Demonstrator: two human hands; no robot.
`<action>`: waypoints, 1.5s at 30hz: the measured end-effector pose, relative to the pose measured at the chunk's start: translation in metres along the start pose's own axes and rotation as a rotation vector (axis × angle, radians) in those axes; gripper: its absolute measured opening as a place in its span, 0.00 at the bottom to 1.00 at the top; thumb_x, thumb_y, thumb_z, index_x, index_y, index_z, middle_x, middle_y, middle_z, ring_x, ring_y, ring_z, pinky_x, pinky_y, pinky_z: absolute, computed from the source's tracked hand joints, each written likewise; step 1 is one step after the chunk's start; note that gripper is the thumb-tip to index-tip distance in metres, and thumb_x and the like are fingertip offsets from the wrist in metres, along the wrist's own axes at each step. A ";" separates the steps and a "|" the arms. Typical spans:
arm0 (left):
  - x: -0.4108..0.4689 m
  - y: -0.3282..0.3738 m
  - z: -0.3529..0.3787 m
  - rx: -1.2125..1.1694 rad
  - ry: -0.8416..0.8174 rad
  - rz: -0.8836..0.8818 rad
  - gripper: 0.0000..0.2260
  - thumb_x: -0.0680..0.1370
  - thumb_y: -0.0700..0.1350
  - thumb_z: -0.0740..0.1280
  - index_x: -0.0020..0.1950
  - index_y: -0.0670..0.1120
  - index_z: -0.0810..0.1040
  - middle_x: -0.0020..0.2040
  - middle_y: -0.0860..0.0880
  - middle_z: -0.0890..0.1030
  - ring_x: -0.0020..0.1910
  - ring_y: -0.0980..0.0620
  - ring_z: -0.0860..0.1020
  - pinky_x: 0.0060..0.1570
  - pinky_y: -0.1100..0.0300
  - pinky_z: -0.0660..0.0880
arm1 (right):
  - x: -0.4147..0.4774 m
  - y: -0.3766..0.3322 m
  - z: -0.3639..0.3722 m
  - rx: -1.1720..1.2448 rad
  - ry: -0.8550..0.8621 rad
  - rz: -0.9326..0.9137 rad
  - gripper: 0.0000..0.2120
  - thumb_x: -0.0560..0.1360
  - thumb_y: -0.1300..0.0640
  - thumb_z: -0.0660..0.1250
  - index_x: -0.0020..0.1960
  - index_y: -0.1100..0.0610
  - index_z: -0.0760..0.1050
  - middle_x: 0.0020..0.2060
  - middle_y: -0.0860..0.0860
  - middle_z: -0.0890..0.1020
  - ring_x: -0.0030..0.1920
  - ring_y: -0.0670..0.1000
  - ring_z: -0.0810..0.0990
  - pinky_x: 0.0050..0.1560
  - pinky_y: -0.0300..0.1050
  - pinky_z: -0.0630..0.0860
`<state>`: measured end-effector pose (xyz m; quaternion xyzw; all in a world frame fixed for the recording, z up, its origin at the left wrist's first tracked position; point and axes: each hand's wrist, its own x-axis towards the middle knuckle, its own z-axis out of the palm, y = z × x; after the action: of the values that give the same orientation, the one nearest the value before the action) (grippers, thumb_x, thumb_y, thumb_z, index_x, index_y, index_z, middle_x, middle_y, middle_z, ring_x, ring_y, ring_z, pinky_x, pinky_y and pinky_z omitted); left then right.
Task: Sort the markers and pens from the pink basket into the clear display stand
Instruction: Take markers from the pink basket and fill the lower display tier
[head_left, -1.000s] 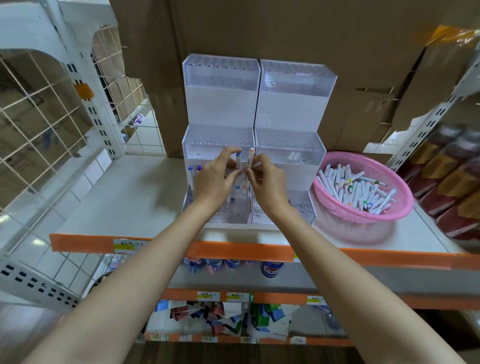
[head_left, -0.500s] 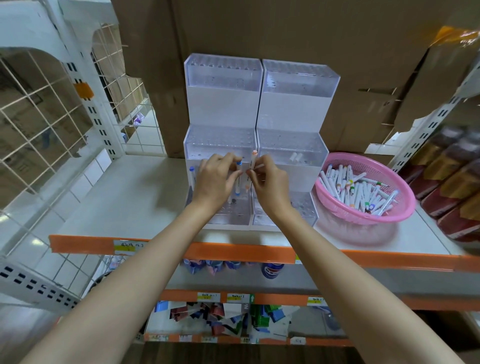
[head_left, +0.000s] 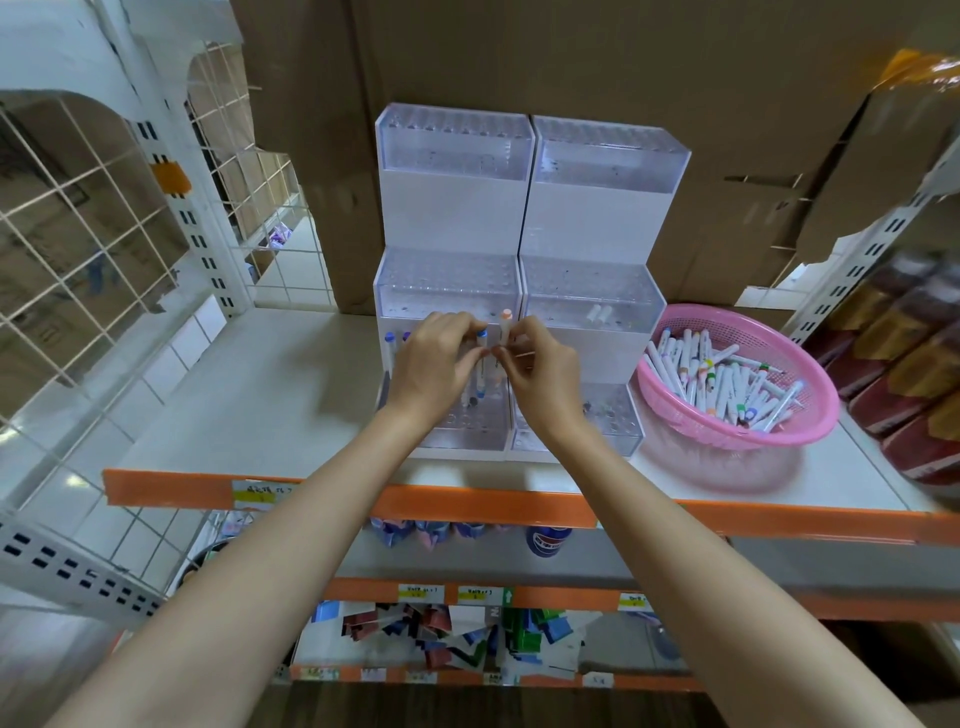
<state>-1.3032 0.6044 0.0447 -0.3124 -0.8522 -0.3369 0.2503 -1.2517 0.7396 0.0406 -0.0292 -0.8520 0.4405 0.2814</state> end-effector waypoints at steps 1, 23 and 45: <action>0.000 0.000 0.000 0.009 -0.005 0.011 0.08 0.72 0.40 0.73 0.49 0.42 0.80 0.43 0.46 0.81 0.45 0.47 0.78 0.41 0.57 0.74 | 0.000 0.002 0.000 -0.009 0.003 0.000 0.06 0.75 0.63 0.69 0.43 0.60 0.71 0.35 0.55 0.82 0.36 0.54 0.81 0.39 0.53 0.78; 0.002 -0.003 -0.002 0.223 -0.066 0.228 0.11 0.66 0.38 0.77 0.45 0.41 0.80 0.42 0.46 0.81 0.44 0.44 0.79 0.42 0.53 0.73 | 0.002 0.002 -0.005 -0.055 -0.006 -0.022 0.04 0.75 0.65 0.67 0.47 0.62 0.73 0.38 0.53 0.83 0.38 0.53 0.83 0.42 0.53 0.79; -0.025 -0.020 -0.027 0.386 -0.153 0.223 0.22 0.71 0.46 0.72 0.64 0.43 0.75 0.58 0.43 0.77 0.58 0.43 0.75 0.60 0.48 0.70 | 0.000 0.014 0.004 -0.229 -0.111 0.043 0.05 0.73 0.62 0.70 0.41 0.60 0.75 0.35 0.54 0.82 0.37 0.55 0.80 0.39 0.52 0.76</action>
<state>-1.2942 0.5640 0.0377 -0.3756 -0.8775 -0.1133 0.2760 -1.2569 0.7454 0.0282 -0.0548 -0.9102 0.3472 0.2190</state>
